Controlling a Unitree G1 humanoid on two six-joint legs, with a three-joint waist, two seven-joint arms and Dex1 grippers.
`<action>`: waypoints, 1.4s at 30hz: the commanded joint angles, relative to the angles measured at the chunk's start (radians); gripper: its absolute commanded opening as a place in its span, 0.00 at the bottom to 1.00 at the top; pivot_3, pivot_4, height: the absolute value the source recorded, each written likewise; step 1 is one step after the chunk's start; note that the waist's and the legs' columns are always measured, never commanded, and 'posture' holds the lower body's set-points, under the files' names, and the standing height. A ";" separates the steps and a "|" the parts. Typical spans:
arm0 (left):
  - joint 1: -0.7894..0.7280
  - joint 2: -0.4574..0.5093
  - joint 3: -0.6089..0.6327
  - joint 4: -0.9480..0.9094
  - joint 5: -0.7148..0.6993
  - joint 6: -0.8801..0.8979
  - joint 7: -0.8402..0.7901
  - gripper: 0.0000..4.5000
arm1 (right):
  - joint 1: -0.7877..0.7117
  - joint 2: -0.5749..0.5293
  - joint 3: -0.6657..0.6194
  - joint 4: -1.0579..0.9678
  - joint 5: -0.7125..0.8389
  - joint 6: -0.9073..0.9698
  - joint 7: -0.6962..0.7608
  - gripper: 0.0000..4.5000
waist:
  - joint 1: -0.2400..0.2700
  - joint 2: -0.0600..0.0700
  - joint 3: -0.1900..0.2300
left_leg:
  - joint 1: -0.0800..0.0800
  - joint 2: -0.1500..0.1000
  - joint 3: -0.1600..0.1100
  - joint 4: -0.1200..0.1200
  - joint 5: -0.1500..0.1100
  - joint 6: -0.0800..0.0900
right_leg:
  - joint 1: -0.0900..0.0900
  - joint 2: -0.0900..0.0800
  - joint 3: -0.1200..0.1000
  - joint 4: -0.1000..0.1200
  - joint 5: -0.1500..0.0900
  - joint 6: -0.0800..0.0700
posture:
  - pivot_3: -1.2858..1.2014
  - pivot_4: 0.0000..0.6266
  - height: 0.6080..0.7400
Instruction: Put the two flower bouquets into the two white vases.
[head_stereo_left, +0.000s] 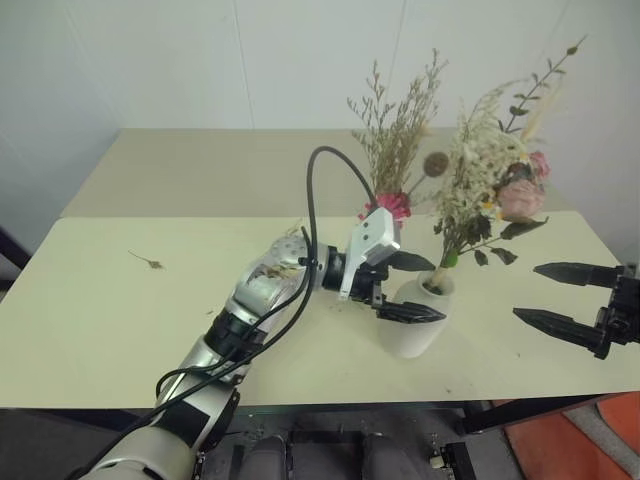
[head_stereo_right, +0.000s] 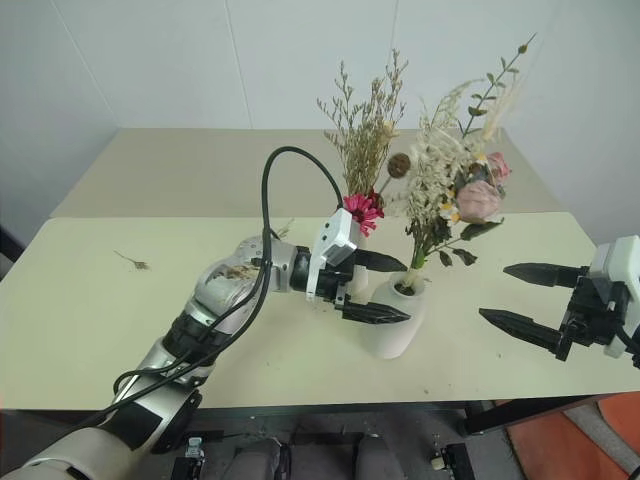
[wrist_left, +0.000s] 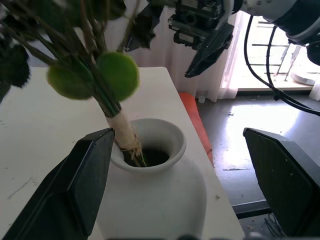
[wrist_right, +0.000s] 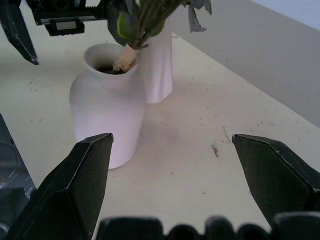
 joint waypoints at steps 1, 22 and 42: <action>-0.032 -0.038 0.002 0.027 0.015 -0.040 0.018 0.99 | 0.007 0.002 -0.031 -0.030 0.010 -0.011 -0.010 1.00 | 0.000 0.000 0.000 | 0.000 0.000 0.000 0.000 0.000 0.000 | 0.000 0.000 0.000 0.000 0.000 0.000 | 0.52 0.24 1.00; 0.059 0.121 0.063 -0.139 -0.017 -0.016 -0.044 0.99 | 0.000 0.000 -0.009 -0.016 0.006 -0.023 -0.011 1.00 | -0.003 0.000 0.000 | 0.000 0.000 0.000 0.000 0.000 0.000 | 0.000 0.000 0.000 0.000 0.000 0.000 | 0.52 0.24 1.00; 0.377 0.668 0.575 -0.384 -0.241 0.069 -0.074 0.99 | -0.068 -0.023 0.050 0.088 -0.025 -0.050 0.039 1.00 | -0.004 0.001 0.000 | 0.001 0.002 0.000 -0.001 0.000 0.000 | -0.001 0.000 -0.001 0.001 -0.001 -0.001 | 0.52 0.24 1.00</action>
